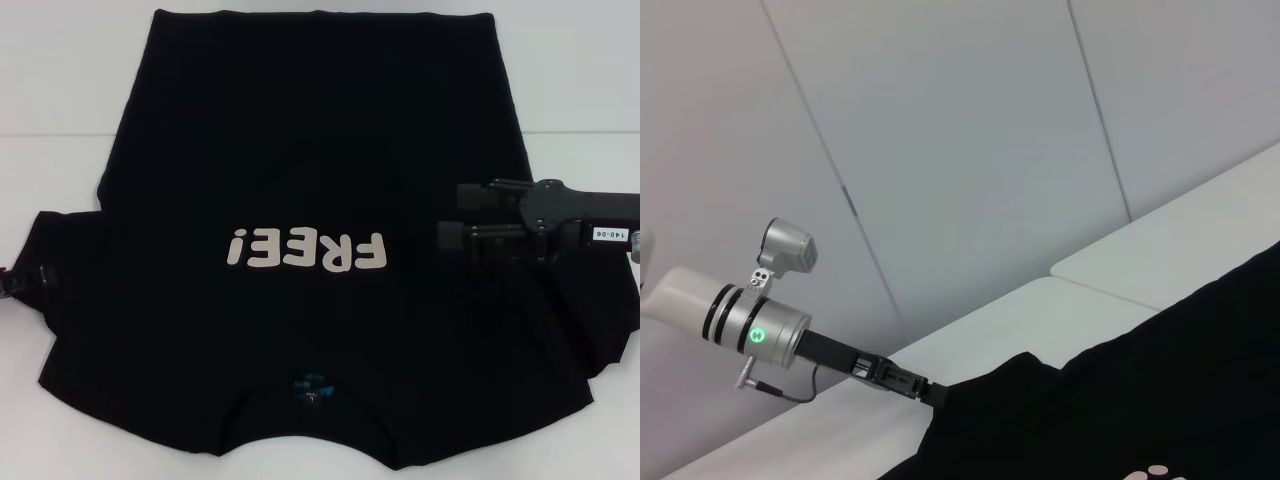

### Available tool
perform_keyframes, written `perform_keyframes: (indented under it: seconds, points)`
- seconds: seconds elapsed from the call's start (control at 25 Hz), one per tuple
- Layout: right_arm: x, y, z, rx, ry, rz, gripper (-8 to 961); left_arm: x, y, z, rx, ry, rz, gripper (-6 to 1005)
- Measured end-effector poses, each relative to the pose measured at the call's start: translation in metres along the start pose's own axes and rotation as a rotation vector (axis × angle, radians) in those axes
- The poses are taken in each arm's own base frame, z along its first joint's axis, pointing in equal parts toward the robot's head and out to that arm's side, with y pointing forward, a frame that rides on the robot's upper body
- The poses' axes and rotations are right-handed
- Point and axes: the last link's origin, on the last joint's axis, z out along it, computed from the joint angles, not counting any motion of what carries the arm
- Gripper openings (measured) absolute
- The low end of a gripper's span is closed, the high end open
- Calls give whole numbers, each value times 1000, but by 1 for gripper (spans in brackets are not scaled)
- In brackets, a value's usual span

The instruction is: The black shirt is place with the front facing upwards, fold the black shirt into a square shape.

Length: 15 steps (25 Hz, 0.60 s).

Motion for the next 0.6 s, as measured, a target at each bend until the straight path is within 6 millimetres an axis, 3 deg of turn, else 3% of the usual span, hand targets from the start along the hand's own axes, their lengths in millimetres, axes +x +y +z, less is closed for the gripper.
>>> perform_keyframes:
  seconds: [0.6]
  points:
    - [0, 0, 0, -2, 1, 0, 915, 1, 6, 3, -18, -12, 22, 843]
